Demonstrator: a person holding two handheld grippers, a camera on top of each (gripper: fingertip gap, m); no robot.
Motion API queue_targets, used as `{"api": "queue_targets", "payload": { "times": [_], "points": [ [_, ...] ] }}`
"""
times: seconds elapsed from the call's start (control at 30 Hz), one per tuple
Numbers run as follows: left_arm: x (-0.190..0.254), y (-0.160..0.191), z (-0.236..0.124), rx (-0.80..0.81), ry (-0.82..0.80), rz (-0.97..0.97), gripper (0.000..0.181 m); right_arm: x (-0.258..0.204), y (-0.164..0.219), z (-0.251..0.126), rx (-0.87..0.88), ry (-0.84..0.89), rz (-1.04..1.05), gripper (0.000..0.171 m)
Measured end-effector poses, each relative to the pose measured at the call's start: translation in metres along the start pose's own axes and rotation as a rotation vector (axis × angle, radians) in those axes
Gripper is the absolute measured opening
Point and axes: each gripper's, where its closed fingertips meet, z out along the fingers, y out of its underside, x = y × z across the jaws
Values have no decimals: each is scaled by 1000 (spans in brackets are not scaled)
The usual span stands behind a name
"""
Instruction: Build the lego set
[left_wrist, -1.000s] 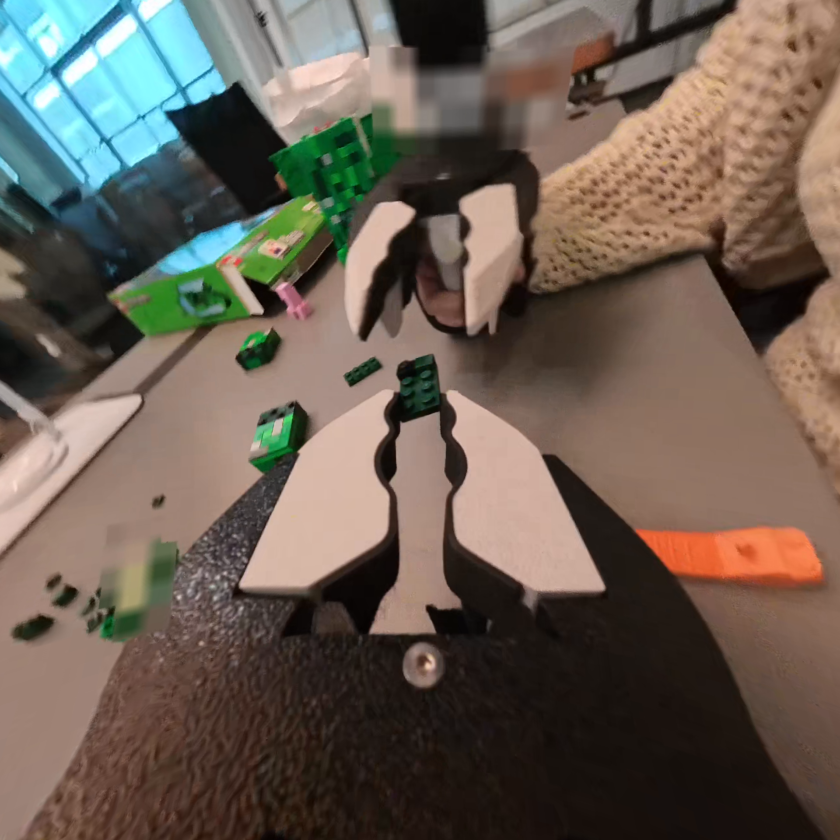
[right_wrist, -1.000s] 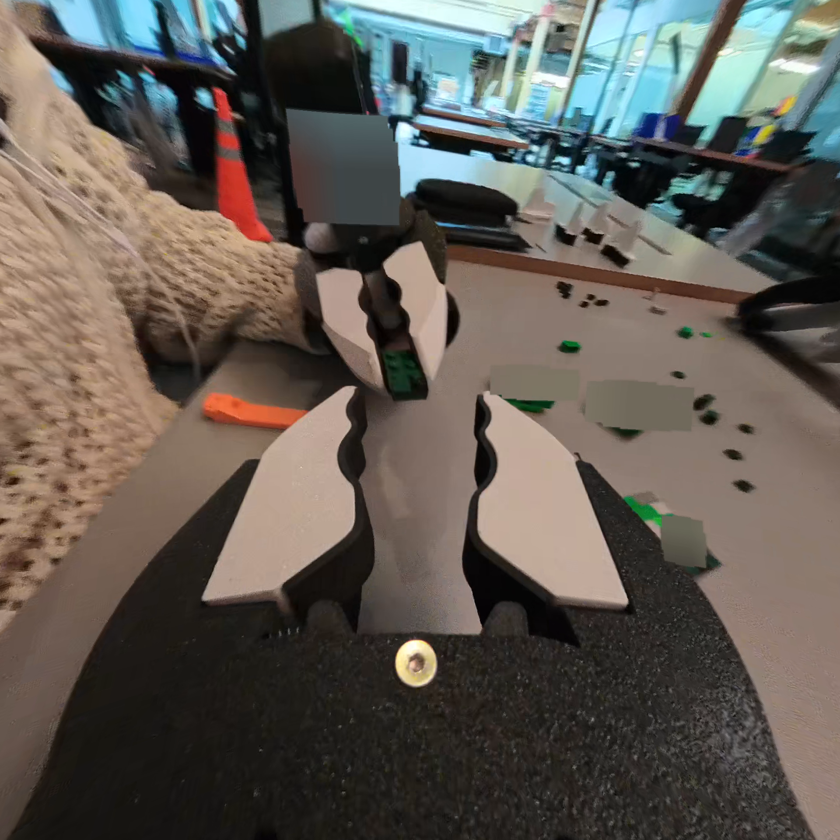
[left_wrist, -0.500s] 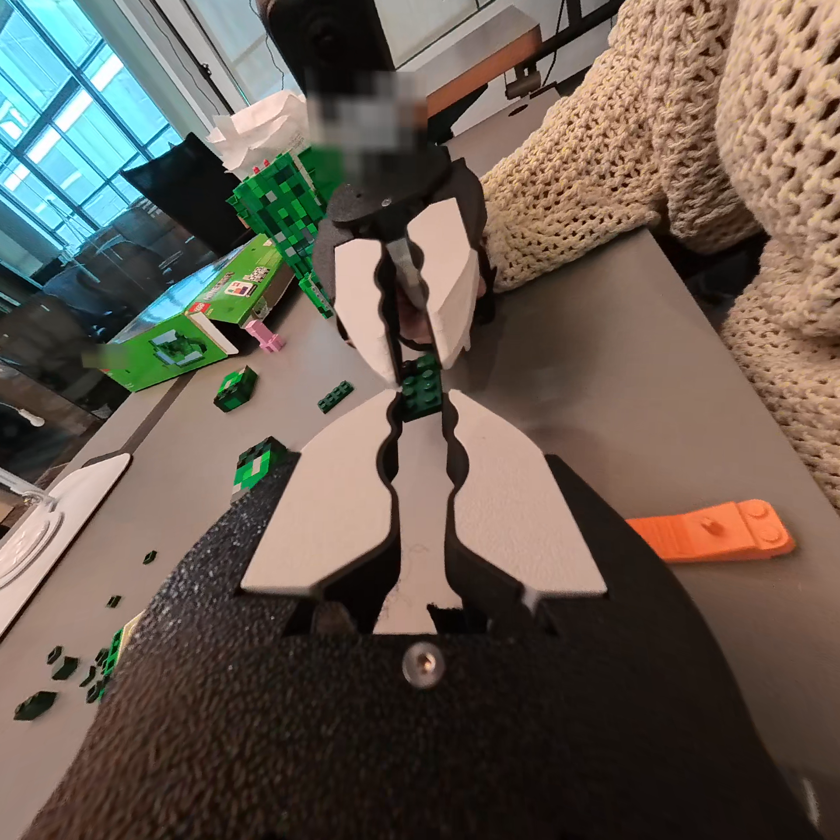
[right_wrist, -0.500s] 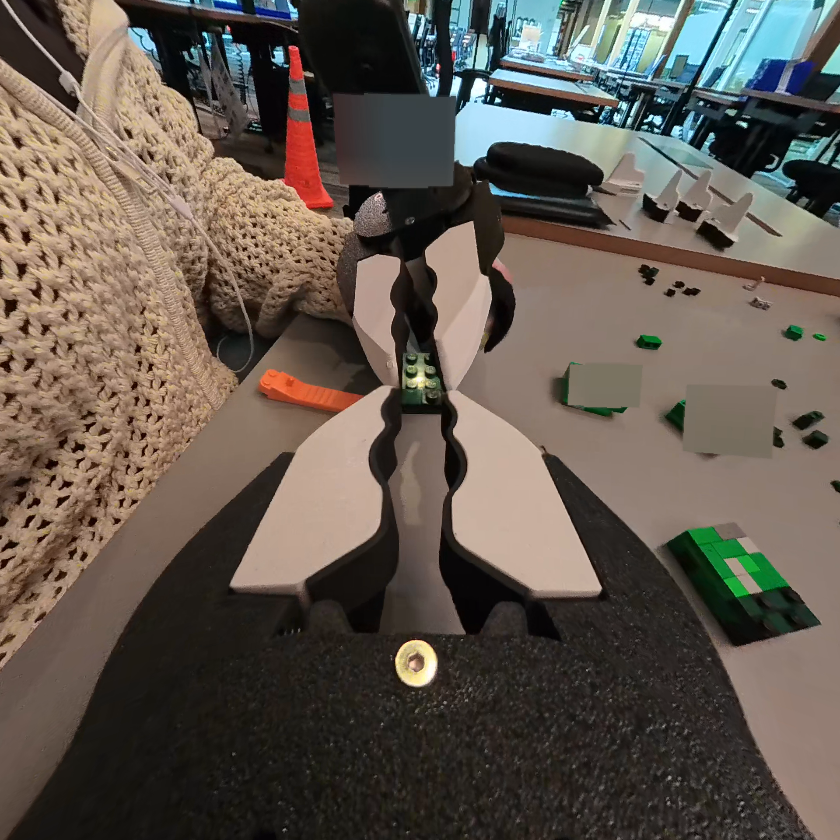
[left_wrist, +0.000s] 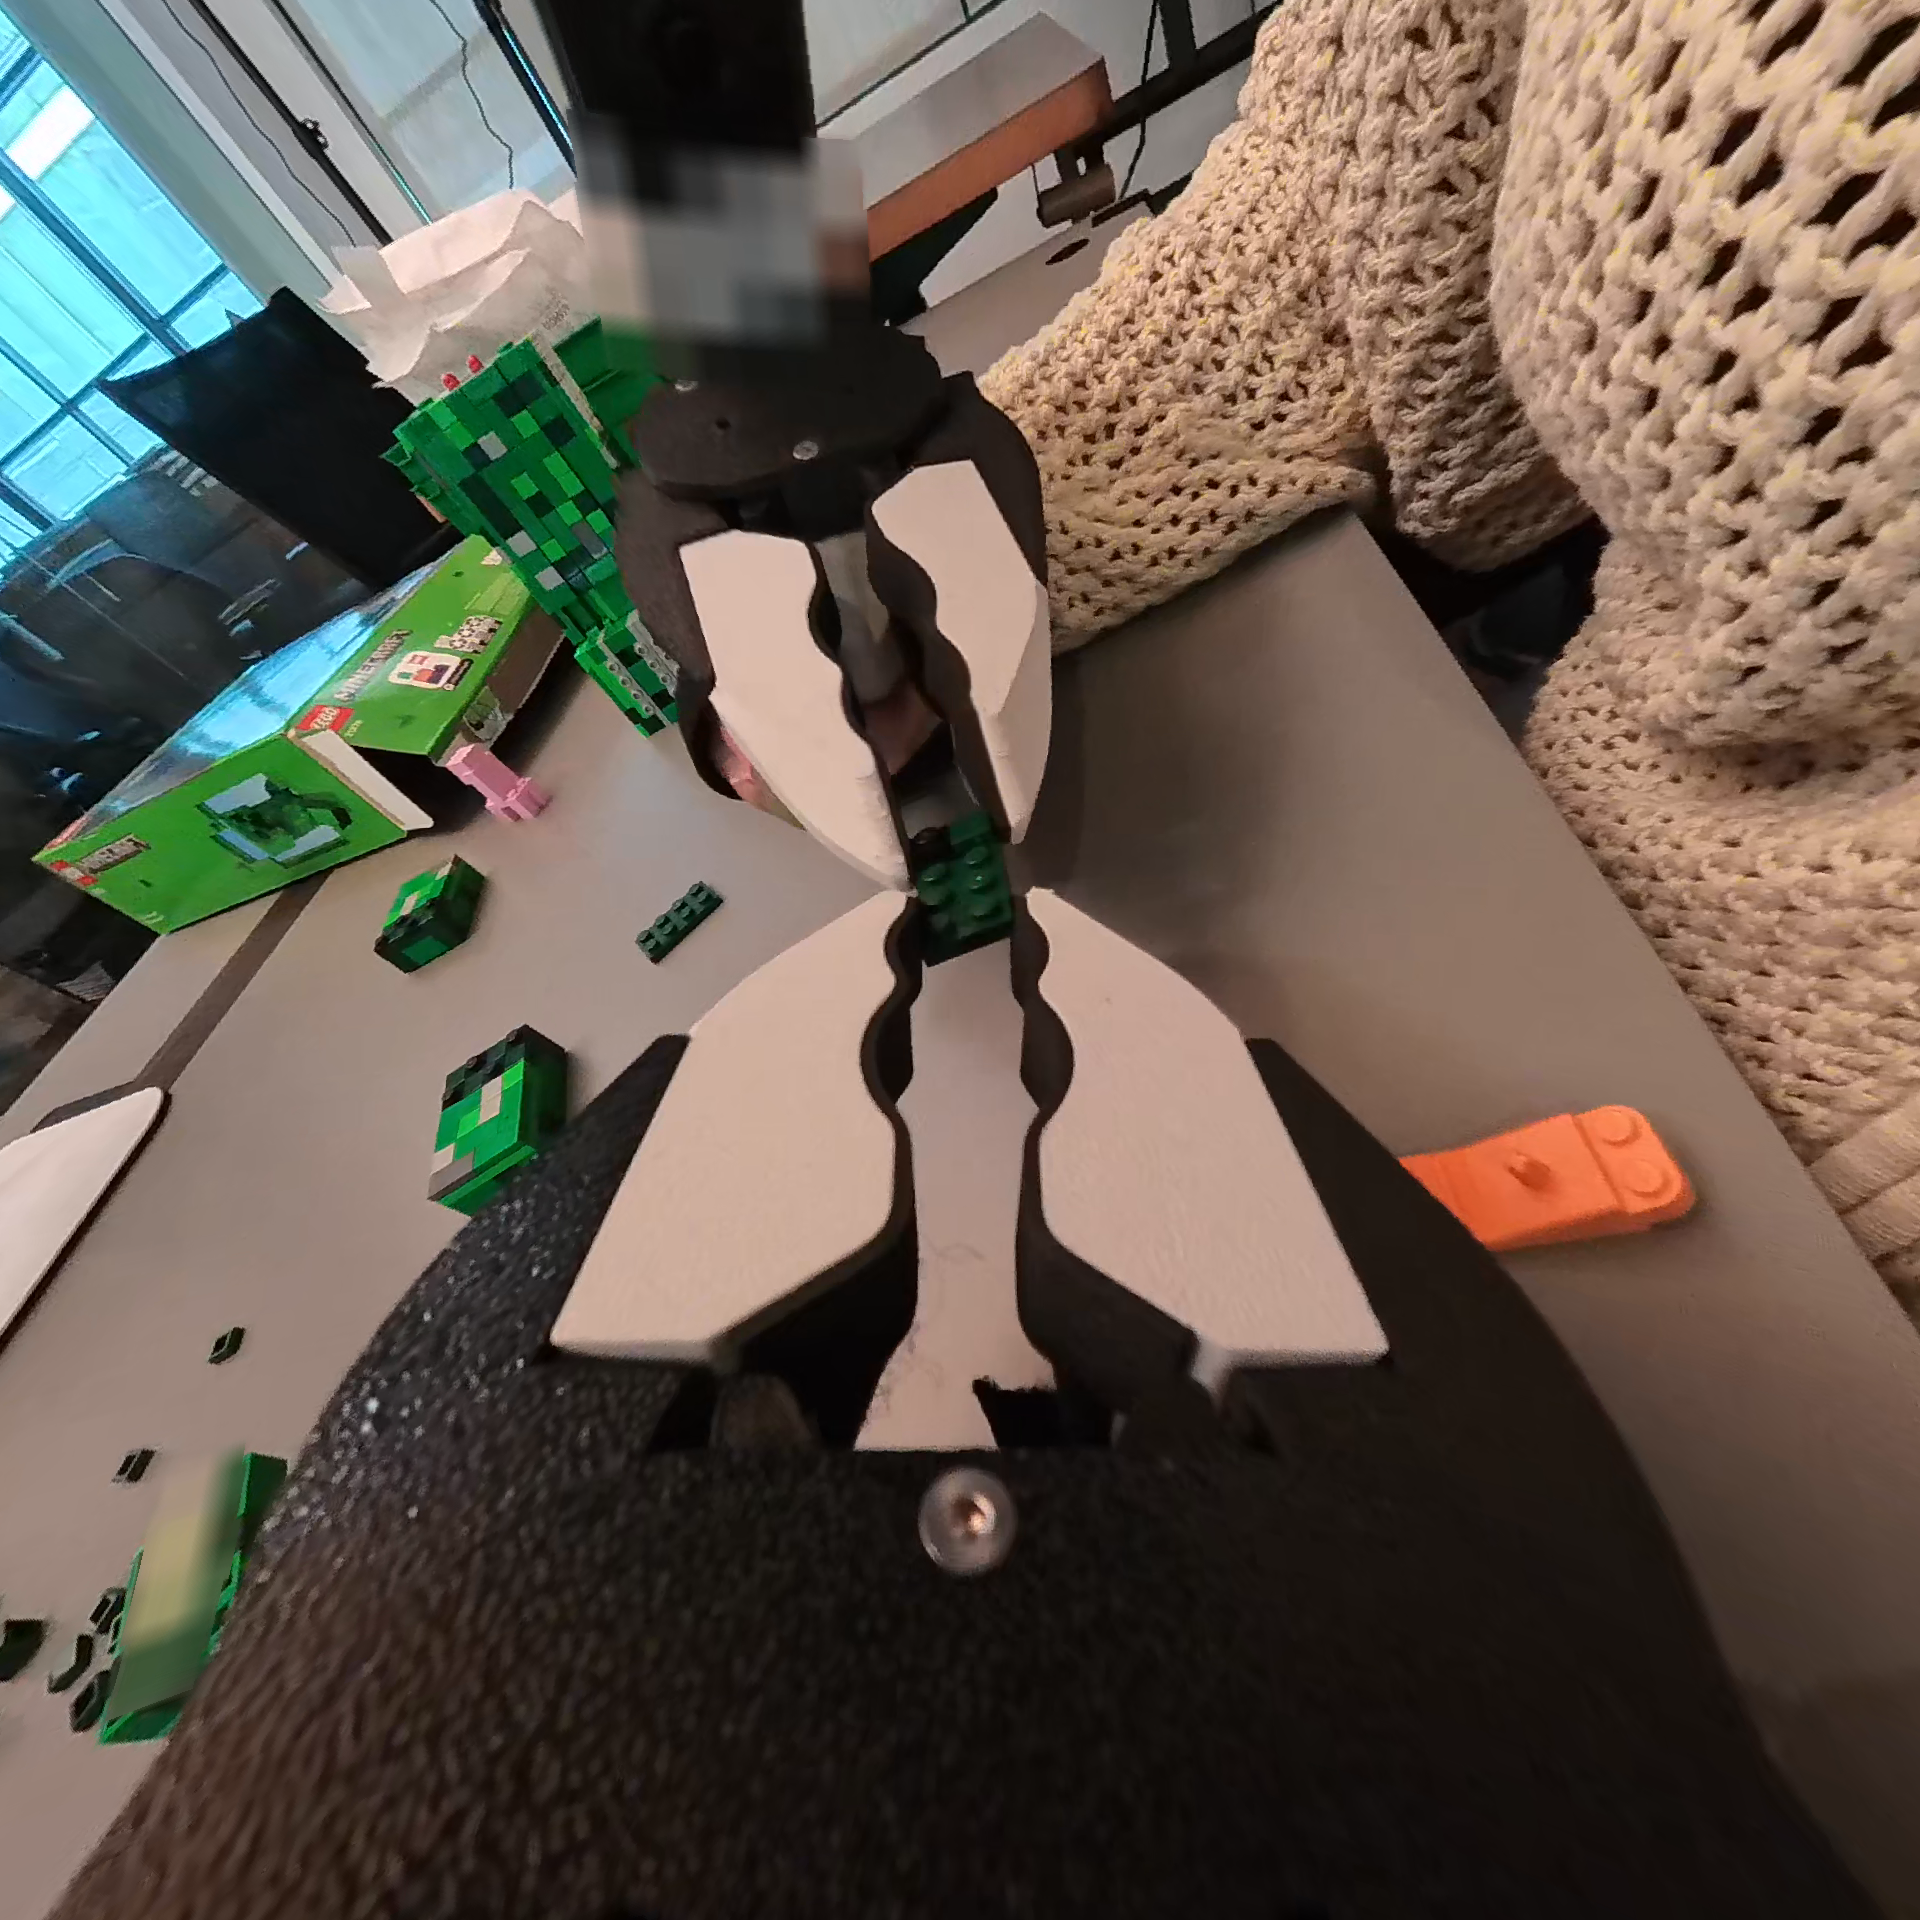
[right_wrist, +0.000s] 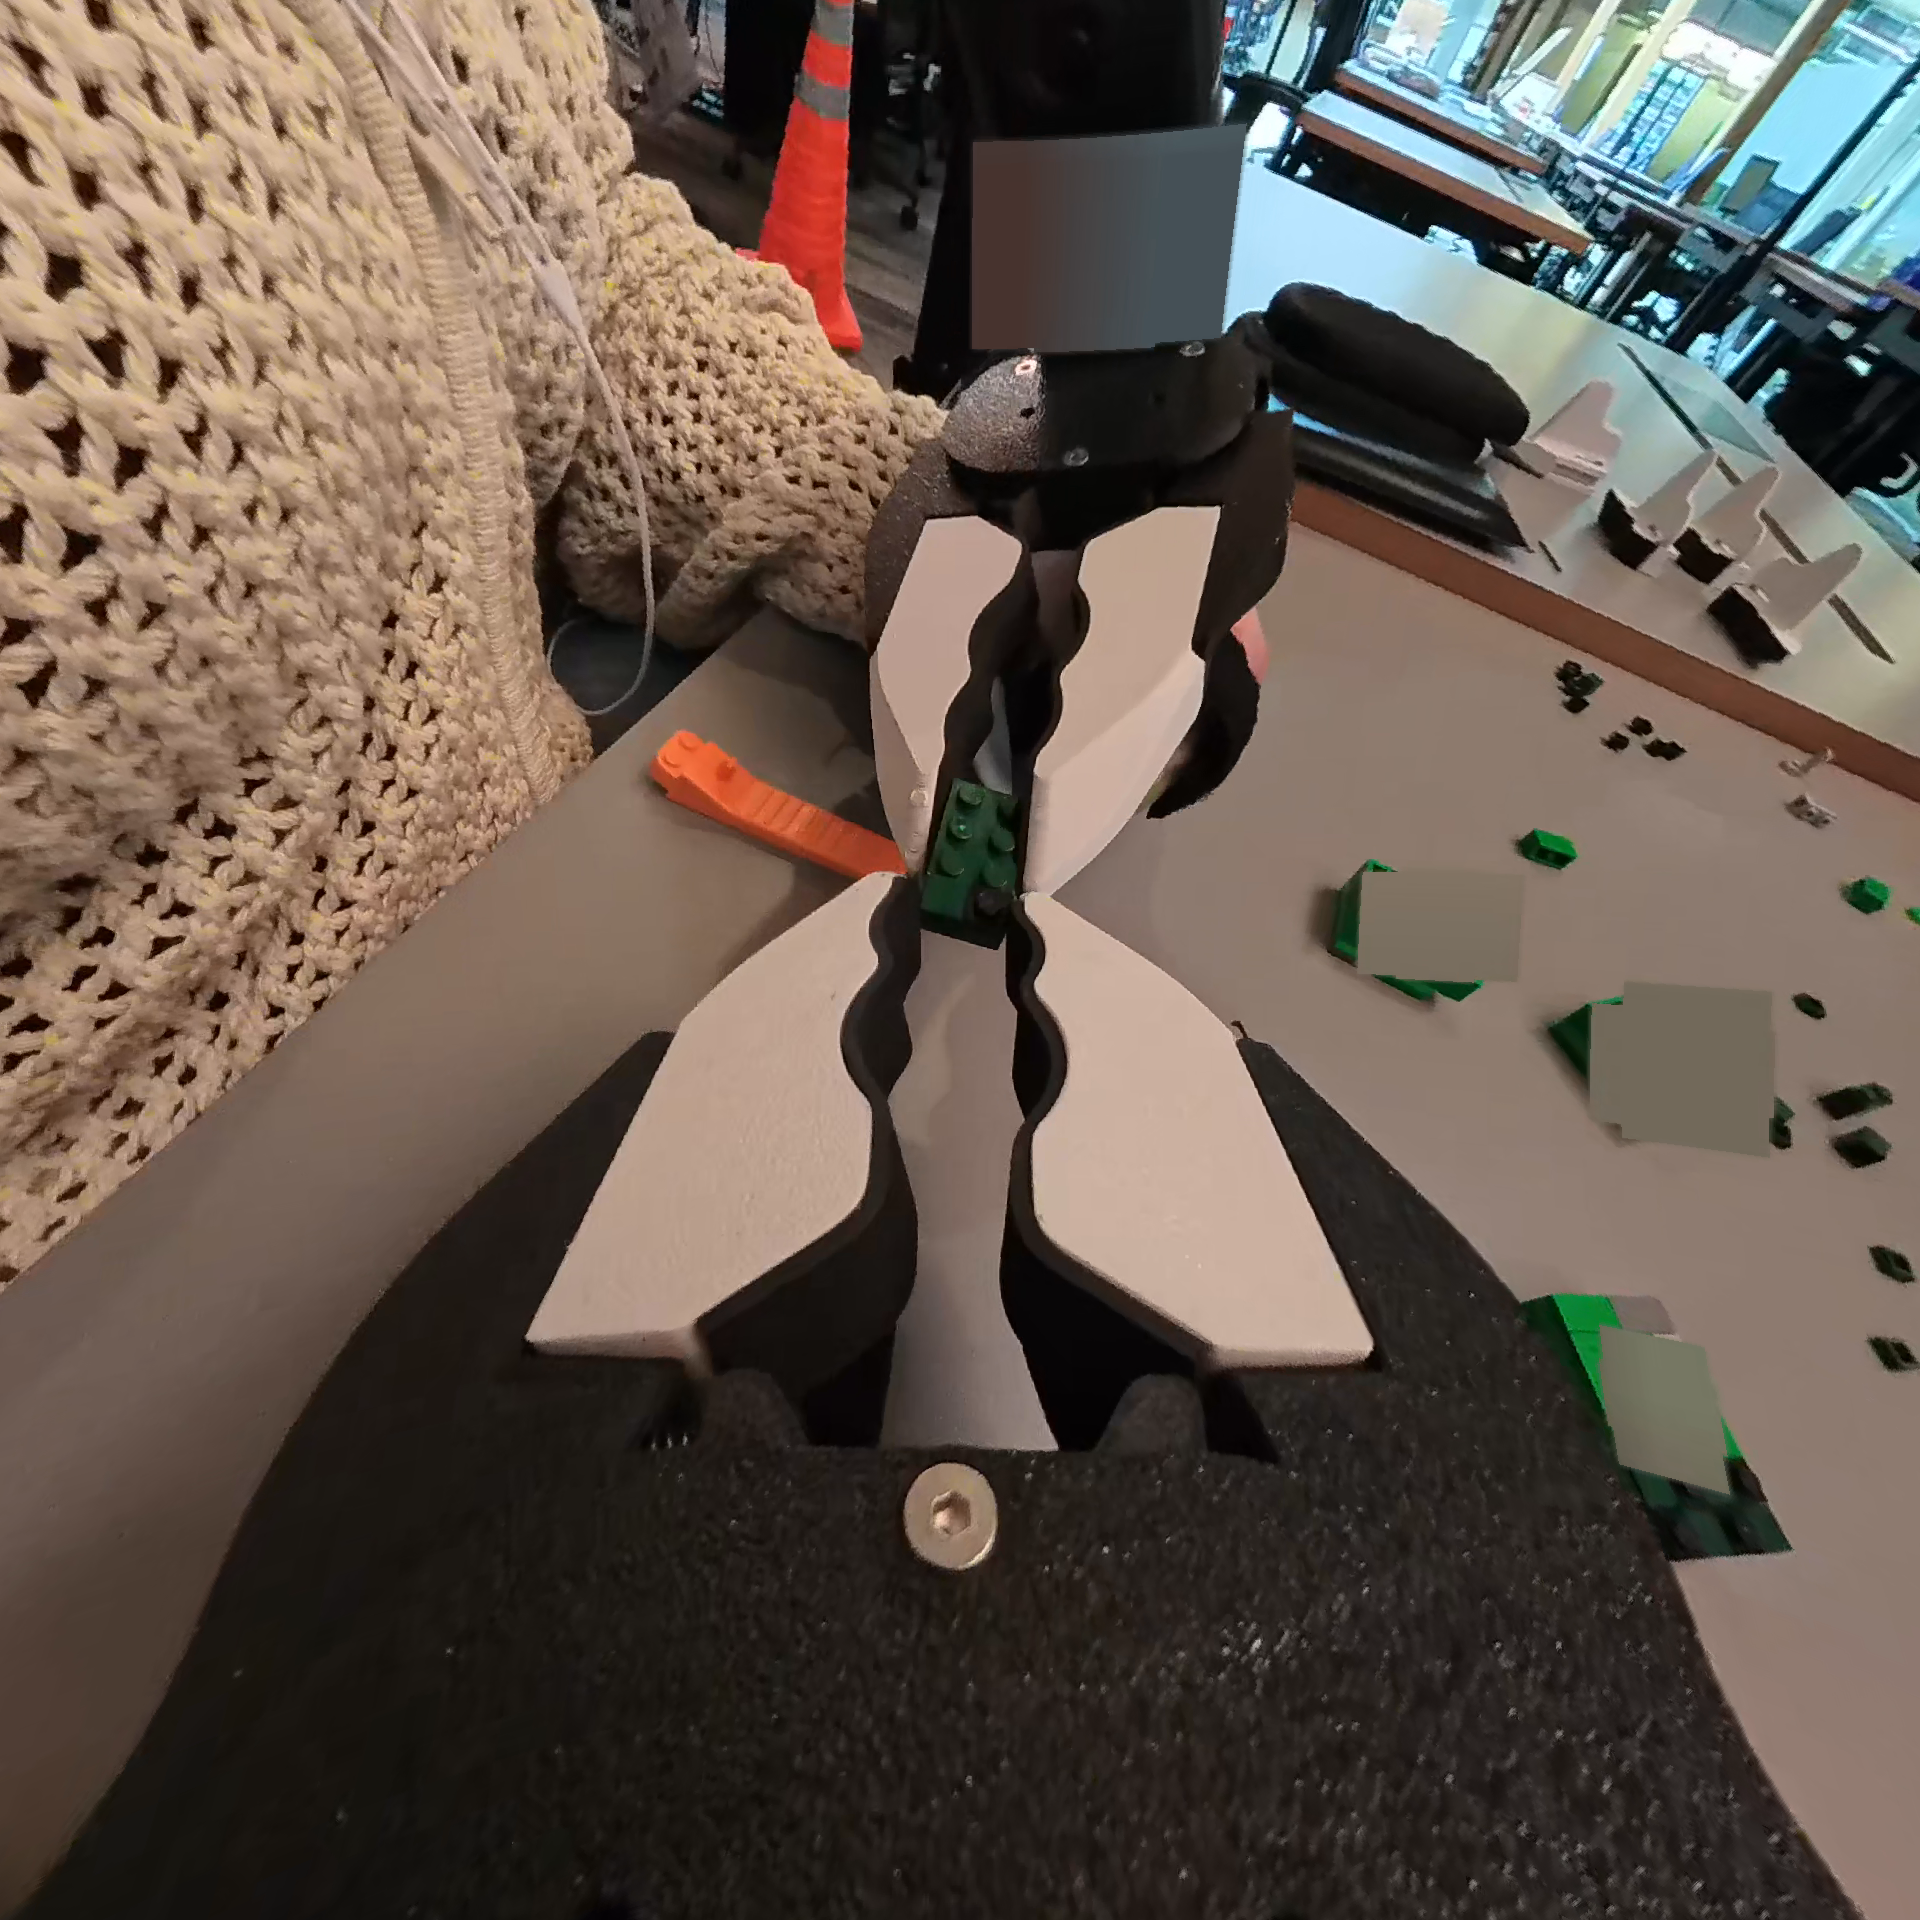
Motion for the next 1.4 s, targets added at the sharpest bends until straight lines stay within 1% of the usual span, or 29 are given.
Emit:
{"api": "queue_targets", "payload": {
  "times": [0.17, 0.4, 0.53, 0.63, 0.7, 0.8, 0.9, 0.93, 1.07, 1.13, 1.2, 1.4],
  "points": [
    [-1, 1, 0, -5, -9, -2, 16, 2, 1, 0, -9, 21, -12, 16],
    [-6, 4, -1, -22, -42, 4, 16, 6, 3, 0, -27, 61, 63, 16],
    [-8, 5, -1, -30, -61, 3, 16, 10, 4, -1, -45, 104, 30, 16],
    [-15, 6, 0, -36, -109, -24, 17, 14, 1, -5, -53, 147, -35, 16],
    [-15, 7, 1, -48, -107, -35, 25, 16, 2, -8, -80, 171, -85, 16],
    [-13, 7, 1, -47, -93, -31, 17, 13, 2, -8, -93, 168, -102, 16],
    [-14, 6, 0, -39, -99, -32, 17, 15, 2, -8, -94, 180, -102, 16],
    [-15, 6, 0, -37, -106, -34, 17, 16, 2, -8, -95, 189, -103, 16],
    [-15, 4, -1, -23, -117, -35, 30, 16, 2, -8, -99, 188, -99, 16],
    [-13, 4, -1, -23, -105, -29, 29, 14, 2, -8, -102, 176, -100, 16],
    [-11, 4, 0, -21, -95, -19, 17, 12, 3, -7, -105, 164, -99, 16],
    [-15, 3, -4, -7, -103, -66, 16, 17, 0, -5, -100, 212, -78, 16]
  ]
}}
